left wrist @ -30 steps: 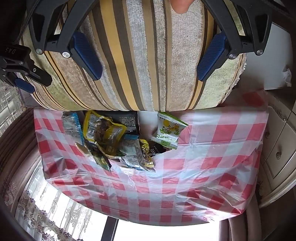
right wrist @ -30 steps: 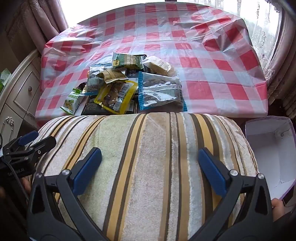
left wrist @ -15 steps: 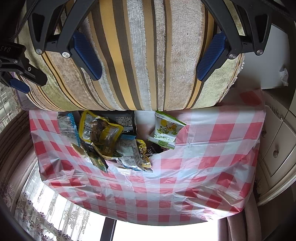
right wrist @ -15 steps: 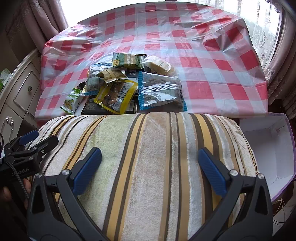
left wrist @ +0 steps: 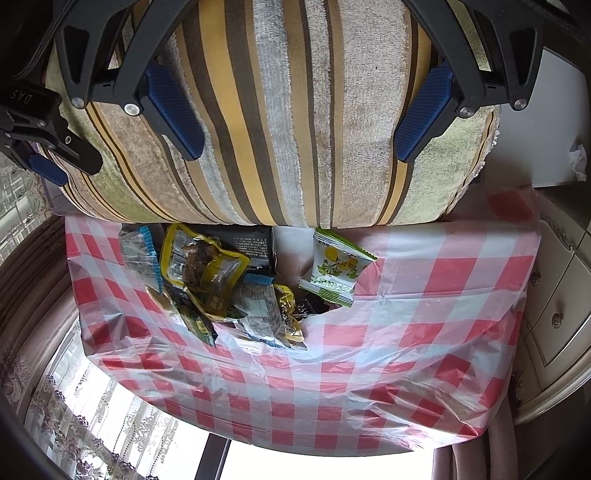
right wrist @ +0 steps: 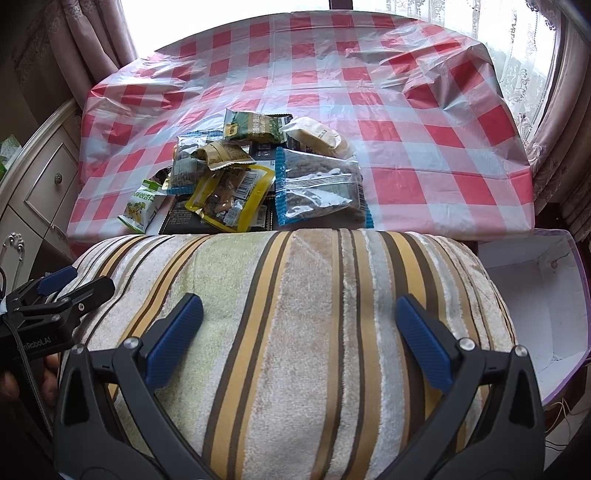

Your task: Organize snacks

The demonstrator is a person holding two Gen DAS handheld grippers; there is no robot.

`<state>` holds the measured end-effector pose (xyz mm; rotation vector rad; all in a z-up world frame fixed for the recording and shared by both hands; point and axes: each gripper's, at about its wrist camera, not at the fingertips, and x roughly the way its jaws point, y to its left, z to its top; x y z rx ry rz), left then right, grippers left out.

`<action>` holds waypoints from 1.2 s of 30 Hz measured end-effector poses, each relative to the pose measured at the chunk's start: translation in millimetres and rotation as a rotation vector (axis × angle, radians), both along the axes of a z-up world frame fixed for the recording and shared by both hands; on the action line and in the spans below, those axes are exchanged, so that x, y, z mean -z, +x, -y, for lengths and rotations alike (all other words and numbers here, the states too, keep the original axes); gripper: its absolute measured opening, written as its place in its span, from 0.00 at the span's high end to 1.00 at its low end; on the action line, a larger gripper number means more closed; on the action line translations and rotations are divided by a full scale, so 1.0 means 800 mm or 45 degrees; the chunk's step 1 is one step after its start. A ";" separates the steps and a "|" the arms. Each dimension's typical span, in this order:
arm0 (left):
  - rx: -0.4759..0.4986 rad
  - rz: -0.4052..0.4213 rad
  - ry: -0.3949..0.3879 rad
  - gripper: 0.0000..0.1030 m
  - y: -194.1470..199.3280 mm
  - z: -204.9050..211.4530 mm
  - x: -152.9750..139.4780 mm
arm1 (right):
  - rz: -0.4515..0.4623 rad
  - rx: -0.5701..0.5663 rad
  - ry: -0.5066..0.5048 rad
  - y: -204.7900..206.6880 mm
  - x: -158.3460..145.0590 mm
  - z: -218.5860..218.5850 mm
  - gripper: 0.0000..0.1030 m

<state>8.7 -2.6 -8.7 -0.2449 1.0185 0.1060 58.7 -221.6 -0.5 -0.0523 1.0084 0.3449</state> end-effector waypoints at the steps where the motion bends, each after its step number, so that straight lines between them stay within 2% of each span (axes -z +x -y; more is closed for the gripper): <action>1: 0.000 0.000 0.002 0.00 0.000 -0.001 0.000 | 0.001 -0.001 -0.008 0.000 0.000 -0.001 0.00; 5: -0.004 0.006 0.011 0.00 0.001 0.000 0.001 | -0.004 -0.010 -0.037 0.002 0.001 -0.005 0.00; 36: -0.004 0.010 0.015 0.00 0.002 0.001 0.001 | -0.019 -0.018 -0.023 0.007 0.002 -0.003 0.00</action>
